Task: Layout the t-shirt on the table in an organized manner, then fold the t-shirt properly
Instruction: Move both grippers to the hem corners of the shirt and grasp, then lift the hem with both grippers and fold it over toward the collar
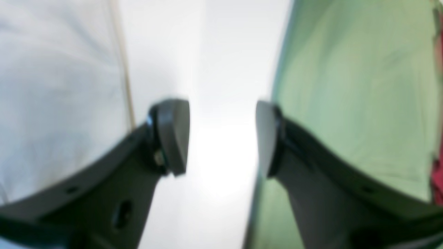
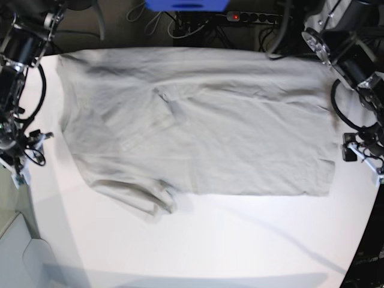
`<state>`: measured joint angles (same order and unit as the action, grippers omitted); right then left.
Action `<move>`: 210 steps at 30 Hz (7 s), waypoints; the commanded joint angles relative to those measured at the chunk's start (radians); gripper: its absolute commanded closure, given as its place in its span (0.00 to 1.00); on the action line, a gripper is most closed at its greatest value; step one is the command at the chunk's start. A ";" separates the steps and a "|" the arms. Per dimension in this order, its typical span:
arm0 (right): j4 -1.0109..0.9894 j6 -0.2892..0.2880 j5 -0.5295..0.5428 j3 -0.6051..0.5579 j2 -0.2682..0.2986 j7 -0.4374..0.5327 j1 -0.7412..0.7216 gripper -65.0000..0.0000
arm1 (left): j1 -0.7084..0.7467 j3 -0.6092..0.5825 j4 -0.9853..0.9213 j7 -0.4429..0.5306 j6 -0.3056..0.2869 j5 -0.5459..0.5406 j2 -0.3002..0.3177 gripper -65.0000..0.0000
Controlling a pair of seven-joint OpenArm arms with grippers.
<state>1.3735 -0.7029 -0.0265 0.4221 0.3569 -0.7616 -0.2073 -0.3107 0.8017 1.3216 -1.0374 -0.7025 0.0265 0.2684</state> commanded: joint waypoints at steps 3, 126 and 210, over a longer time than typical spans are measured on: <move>-0.147 0.005 0.004 -0.036 0.000 0.024 -0.128 0.52 | -0.015 -0.032 0.003 0.039 0.004 0.002 0.025 0.21; -0.647 0.005 0.009 -0.220 -0.038 0.462 -0.364 1.00 | -0.267 -0.252 -0.583 0.523 0.243 0.069 0.108 1.00; 0.155 0.005 0.006 -0.016 -0.083 0.347 0.411 0.65 | 0.298 -0.216 -0.121 0.165 0.241 -0.515 0.136 0.36</move>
<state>1.5082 -0.7067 -0.0288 0.4007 0.2581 -0.4301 0.2096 -0.0040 0.5816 1.1870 -0.8642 -0.4603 -0.4866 0.3855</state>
